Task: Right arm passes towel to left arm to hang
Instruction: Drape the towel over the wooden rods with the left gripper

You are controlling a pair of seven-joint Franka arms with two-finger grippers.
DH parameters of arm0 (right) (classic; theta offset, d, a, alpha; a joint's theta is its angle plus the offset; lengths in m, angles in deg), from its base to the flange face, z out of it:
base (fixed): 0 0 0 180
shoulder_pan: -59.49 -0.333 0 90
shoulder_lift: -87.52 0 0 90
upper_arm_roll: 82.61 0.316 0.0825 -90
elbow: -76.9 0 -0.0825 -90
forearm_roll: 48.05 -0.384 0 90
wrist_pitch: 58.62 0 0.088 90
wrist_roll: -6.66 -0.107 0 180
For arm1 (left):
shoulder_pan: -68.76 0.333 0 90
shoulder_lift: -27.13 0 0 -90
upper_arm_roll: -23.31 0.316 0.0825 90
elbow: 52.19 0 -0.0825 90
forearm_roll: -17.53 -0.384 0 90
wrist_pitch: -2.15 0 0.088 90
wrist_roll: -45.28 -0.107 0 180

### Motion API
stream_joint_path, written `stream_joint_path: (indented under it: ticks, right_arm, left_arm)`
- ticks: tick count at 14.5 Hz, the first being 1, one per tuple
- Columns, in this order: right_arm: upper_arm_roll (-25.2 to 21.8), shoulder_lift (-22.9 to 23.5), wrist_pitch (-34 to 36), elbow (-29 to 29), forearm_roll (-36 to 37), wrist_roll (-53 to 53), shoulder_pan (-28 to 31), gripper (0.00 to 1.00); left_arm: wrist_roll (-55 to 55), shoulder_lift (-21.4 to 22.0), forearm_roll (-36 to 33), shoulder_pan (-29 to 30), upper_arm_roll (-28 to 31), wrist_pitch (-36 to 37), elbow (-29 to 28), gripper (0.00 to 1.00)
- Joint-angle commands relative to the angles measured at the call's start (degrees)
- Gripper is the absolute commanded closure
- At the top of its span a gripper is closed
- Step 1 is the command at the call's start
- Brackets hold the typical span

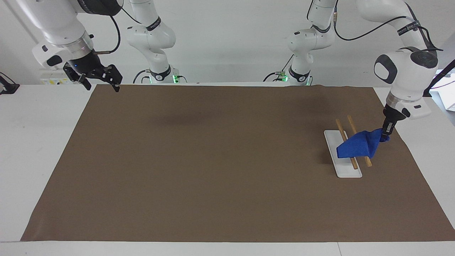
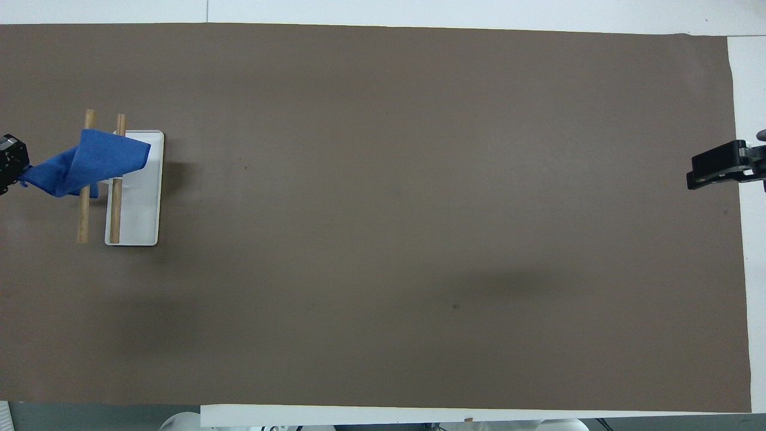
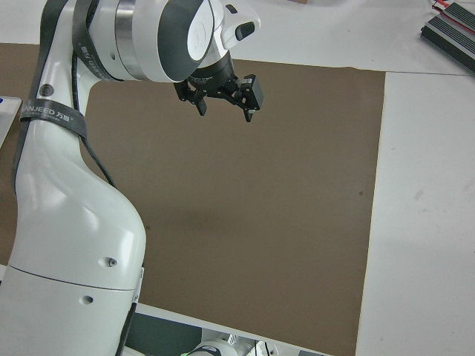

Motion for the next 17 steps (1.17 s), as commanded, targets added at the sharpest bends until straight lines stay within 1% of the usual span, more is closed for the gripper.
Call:
stream_joint_path:
  ticks: [1,2,7,9,12,15,17]
  right_arm:
    - [-0.7,-1.0,-1.3,1.7,0.5,1.6,-0.8,0.0]
    - [-0.7,-1.0,-1.3,1.7,0.5,1.6,-0.9,0.0]
    - [-0.4,-1.1,-0.9,1.8,0.3,1.4,-0.9,0.0]
    - [-0.4,-1.3,-1.0,2.2,0.3,1.4,-0.9,0.0]
    - [-0.2,-1.5,-0.3,2.4,0.3,1.6,-1.0,0.0]
    - [-0.3,-1.6,0.7,2.5,0.3,5.8,-0.7,0.0]
    - [-0.3,-1.6,1.0,2.5,0.2,6.3,-0.2,0.0]
  left_arm:
    - [2.4,-0.6,-1.0,-1.4,0.3,-0.5,1.9,0.96]
    - [3.2,-1.0,-1.0,-1.4,0.2,-0.2,3.5,0.96]
    - [6.6,-2.1,-0.5,-2.3,0.0,0.4,7.1,0.97]
    - [6.6,-2.1,0.8,-2.3,0.0,0.4,7.4,0.97]
    - [5.6,-1.4,0.8,-2.2,0.0,0.4,6.1,0.97]
    - [6.6,-1.7,2.1,-3.9,0.0,0.3,6.4,0.97]
    - [6.6,-1.7,2.7,-4.3,0.0,0.3,6.4,0.97]
